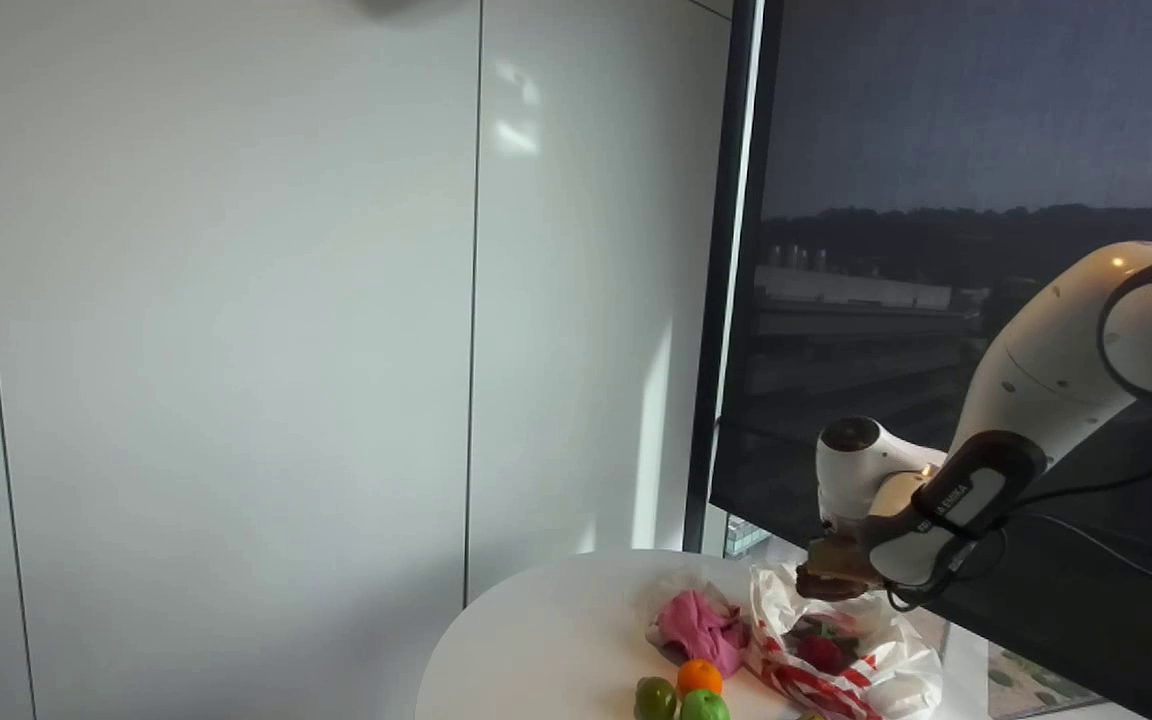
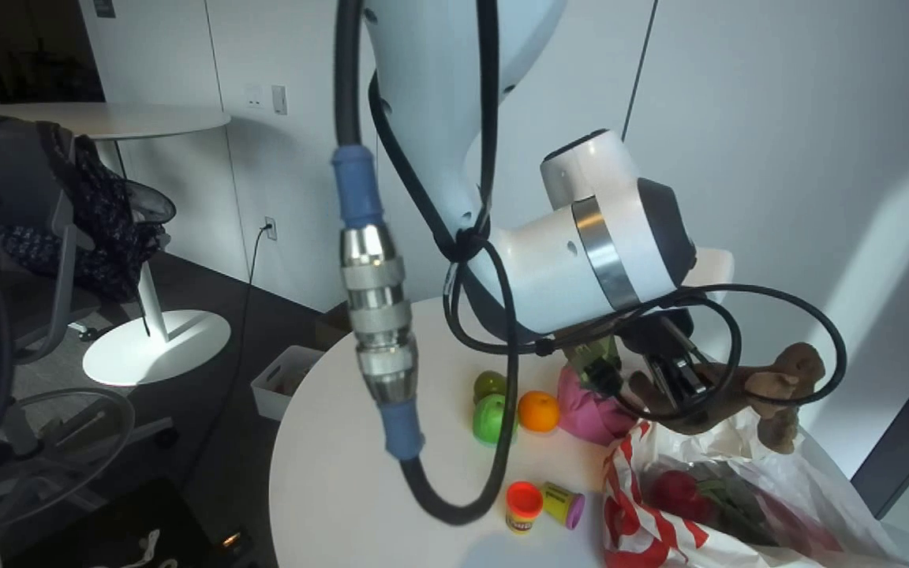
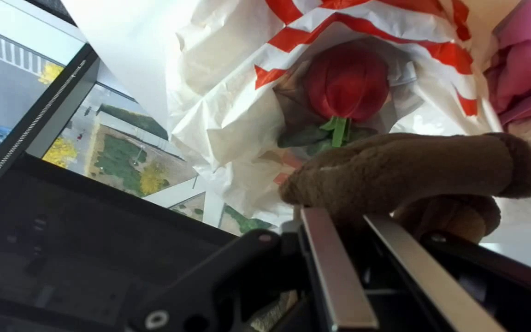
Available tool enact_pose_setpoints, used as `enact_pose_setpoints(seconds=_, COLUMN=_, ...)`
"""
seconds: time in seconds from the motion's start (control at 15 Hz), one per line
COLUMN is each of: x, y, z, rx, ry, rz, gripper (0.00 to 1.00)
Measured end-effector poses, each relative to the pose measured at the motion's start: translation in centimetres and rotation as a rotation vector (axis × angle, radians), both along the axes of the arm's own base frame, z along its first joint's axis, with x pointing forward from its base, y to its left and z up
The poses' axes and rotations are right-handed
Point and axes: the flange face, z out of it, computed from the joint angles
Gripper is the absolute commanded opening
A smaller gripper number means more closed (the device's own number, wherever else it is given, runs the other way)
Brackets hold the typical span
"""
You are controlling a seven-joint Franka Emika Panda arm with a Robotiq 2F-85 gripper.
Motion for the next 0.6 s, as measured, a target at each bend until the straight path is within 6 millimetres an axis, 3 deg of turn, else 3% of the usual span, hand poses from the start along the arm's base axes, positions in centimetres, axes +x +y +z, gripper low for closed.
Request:
enact_pose_setpoints(seconds=0.27, x=1.4, y=-3.9, z=-3.0, rx=-0.090, ry=-0.020, rz=-0.110, gripper=0.14)
enact_pose_setpoints(seconds=0.6, x=1.6, y=-5.9, z=-10.7, rx=-0.114, ry=0.058, rz=-0.161, gripper=0.14)
